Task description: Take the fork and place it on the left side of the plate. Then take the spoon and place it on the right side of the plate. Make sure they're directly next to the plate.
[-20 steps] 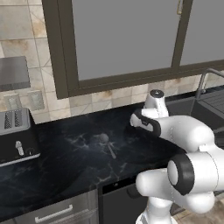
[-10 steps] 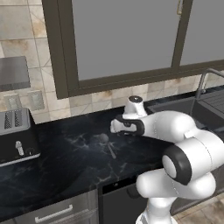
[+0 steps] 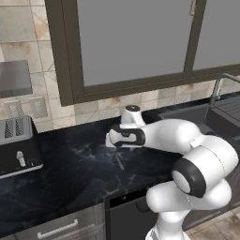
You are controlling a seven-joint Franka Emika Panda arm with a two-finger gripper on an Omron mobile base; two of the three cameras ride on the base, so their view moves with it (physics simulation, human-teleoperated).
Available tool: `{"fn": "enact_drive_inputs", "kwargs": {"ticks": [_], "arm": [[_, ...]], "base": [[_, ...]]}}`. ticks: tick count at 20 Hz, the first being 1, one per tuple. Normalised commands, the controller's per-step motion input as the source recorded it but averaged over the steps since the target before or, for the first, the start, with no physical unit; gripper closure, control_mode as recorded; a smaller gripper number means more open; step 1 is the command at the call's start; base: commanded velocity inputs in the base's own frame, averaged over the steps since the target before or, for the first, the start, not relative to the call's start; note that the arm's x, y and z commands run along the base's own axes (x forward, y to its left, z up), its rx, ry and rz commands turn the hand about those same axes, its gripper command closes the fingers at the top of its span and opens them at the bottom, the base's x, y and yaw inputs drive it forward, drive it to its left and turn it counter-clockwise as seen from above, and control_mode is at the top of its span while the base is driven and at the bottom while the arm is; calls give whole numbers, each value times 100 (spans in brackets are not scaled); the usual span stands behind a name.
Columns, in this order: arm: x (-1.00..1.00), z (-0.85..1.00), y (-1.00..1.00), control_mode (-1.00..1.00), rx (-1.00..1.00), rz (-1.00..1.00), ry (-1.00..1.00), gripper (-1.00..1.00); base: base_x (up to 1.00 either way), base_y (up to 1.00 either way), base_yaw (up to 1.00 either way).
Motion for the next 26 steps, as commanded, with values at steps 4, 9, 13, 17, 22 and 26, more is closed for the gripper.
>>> {"fn": "enact_drive_inputs", "kwargs": {"ticks": [4,9,13,17,22,26], "arm": [[0,-14,41,-100,0,0,10,-100],[2,-30,6,-100,-2,3,7,-100],[0,-18,0,-100,-3,4,5,-100],[0,-19,0,-100,-5,3,0,-100],[0,-18,0,-100,-7,3,0,-100],[14,-21,0,-100,-7,4,0,-100]], "base": [[0,0,0],[0,0,0],[0,0,0],[0,0,0],[0,0,0],[0,0,0]]}}
